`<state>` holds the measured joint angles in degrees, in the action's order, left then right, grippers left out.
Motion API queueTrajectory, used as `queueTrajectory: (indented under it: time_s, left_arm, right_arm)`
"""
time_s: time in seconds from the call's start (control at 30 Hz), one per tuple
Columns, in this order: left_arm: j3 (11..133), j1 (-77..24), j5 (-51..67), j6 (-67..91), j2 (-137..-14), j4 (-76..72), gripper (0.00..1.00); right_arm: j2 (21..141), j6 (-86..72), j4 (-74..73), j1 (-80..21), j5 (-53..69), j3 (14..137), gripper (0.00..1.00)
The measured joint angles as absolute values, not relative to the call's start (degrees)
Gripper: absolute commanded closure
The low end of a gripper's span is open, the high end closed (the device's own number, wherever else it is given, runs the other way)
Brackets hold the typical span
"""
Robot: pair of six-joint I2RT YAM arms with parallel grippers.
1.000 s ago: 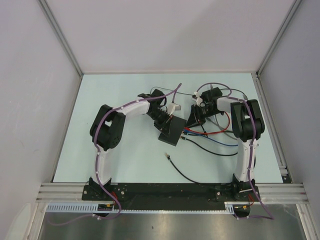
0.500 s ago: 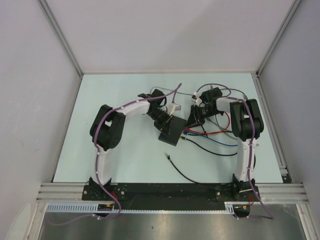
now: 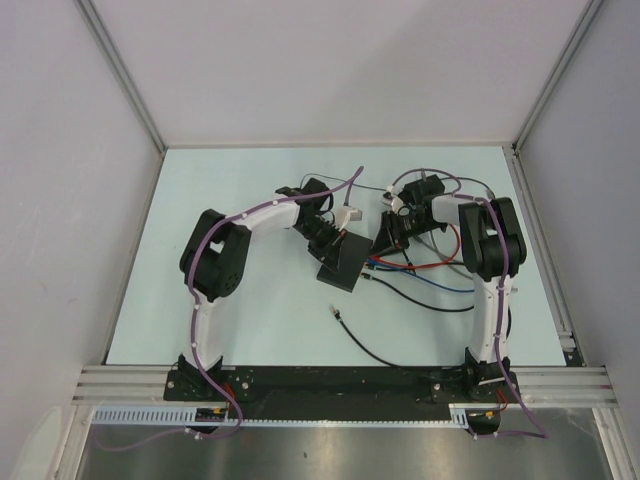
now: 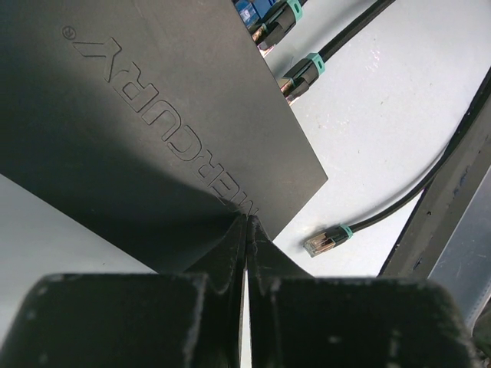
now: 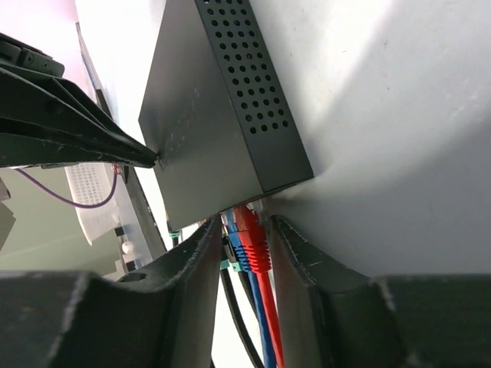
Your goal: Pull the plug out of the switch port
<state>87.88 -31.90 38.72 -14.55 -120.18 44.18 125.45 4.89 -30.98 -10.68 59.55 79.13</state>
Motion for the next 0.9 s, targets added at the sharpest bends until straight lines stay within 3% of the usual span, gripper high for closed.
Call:
queueTrajectory:
  time_s: [0.17,0.47,0.9]
  left_arm:
    - [87.88,-31.90,38.72,-14.55,-120.18,44.16,0.98]
    - [87.88,-31.90,38.70,-14.57,-120.18,44.14,0.98]
    - [88.05,-31.90,38.30,-14.61,-120.18,44.07,0.98]
  right_arm:
    - [125.47,4.51,-31.29,-10.79,59.66,79.40,0.65]
    - [126.23,4.86,-32.40,-11.14,58.26,80.44,0.86]
    - [133.34,11.90,-49.56,-11.29,57.19,93.36,0.90]
